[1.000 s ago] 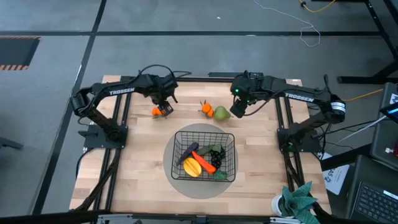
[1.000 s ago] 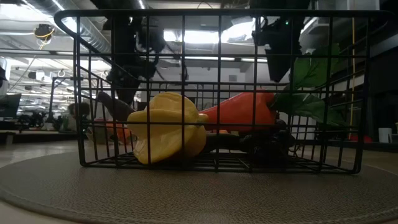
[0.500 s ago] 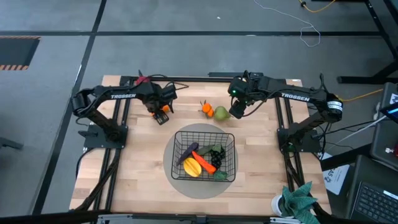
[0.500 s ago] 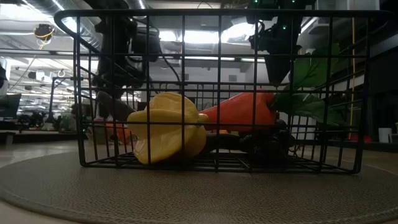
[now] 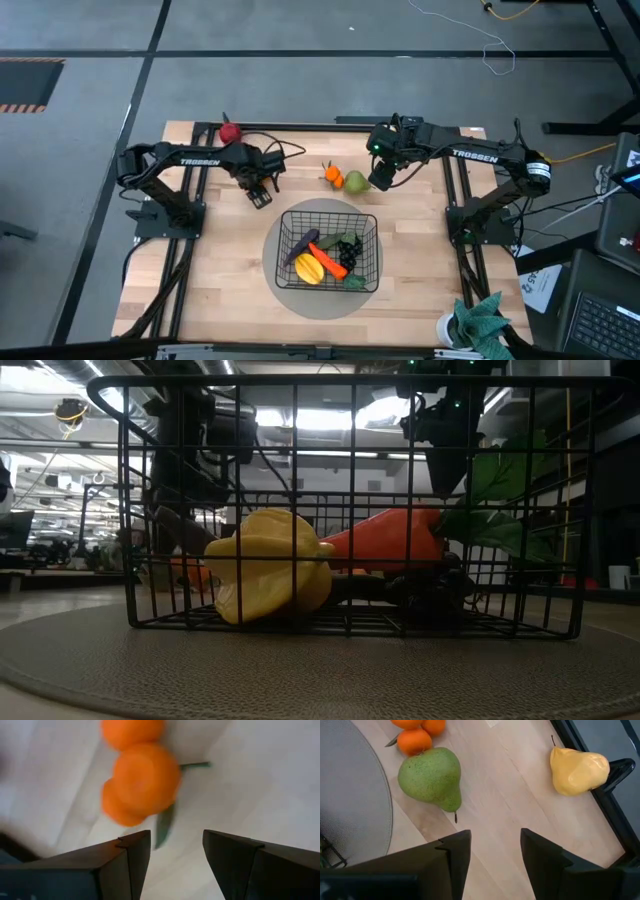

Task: Build produce basket
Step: Put the left oranges into the wire basket

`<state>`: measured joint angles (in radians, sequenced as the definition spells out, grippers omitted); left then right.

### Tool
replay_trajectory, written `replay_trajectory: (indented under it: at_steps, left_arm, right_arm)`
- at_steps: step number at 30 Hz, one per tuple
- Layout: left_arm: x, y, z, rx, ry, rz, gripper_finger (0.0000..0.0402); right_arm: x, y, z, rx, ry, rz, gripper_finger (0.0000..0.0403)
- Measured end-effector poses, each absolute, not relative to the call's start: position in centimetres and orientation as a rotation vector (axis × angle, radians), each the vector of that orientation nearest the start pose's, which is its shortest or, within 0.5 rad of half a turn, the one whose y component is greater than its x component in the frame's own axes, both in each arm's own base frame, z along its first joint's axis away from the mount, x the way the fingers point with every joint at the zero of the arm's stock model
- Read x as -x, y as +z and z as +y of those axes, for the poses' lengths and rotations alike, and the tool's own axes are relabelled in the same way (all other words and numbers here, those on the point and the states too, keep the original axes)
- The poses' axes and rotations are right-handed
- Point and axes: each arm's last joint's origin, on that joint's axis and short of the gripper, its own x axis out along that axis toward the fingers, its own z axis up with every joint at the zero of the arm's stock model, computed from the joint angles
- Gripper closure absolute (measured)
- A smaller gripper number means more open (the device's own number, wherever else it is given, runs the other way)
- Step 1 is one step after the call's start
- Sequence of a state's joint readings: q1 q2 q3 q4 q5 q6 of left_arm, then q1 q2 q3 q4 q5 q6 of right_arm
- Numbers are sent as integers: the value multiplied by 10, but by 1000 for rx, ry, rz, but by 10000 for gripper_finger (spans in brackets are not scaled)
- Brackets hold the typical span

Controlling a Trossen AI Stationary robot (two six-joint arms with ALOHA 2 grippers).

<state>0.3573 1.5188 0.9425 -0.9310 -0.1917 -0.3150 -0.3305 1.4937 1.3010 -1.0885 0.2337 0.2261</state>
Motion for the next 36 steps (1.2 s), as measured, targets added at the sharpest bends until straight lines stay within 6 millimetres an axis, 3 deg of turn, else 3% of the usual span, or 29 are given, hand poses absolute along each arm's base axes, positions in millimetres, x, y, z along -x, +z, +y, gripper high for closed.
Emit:
replay_trajectory:
  at_steps: [12,36]
  left_arm:
    - [-228,168,91,358,671,1411,232]
    - [-241,170,98,295,714,1258,233]
  right_arm:
    - [-262,287,-97,-252,-629,1236,242]
    - [-262,287,-97,-252,-630,1235,242]
